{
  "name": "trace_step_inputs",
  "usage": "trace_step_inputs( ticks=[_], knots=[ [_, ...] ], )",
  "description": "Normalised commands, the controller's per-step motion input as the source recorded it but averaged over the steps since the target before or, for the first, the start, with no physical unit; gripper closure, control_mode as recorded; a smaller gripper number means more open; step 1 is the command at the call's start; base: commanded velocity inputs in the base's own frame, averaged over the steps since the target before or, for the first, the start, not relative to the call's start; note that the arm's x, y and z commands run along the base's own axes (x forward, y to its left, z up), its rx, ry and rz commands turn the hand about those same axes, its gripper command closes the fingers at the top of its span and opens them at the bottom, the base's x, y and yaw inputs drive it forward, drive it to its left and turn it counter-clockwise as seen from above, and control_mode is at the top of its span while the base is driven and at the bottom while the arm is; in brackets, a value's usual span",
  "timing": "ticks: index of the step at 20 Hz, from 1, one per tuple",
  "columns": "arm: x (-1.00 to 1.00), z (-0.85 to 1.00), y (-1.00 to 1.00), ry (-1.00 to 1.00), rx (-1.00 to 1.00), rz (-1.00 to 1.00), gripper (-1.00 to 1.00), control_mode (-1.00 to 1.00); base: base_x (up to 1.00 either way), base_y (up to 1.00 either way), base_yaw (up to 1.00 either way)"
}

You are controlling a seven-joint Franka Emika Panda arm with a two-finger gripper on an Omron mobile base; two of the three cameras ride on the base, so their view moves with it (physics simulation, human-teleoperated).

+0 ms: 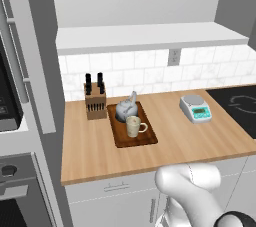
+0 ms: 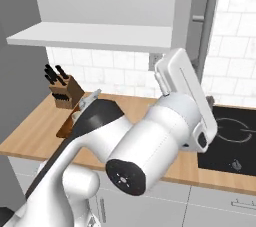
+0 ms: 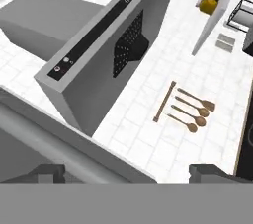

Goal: Pick the kettle from the counter and place it on the tray. Then pick the mug from the cabinet and place it on the tray. Then close the cabinet doors.

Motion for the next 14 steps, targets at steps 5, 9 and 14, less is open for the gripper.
trace_step_inputs(
  ticks=[5,9,14],
  knots=[
    [0.48,-0.03,0.68,0.09,-0.15,0.22,-1.0,-1.0,0.0,0.0,0.0],
    [0.52,-0.09,0.79,0.09,-0.2,0.21,-1.0,-1.0,0.0,0.0,0.0],
    [0.52,-0.24,0.84,0.11,-0.31,0.18,-1.0,-1.0,0.0,0.0,0.0]
  ],
)
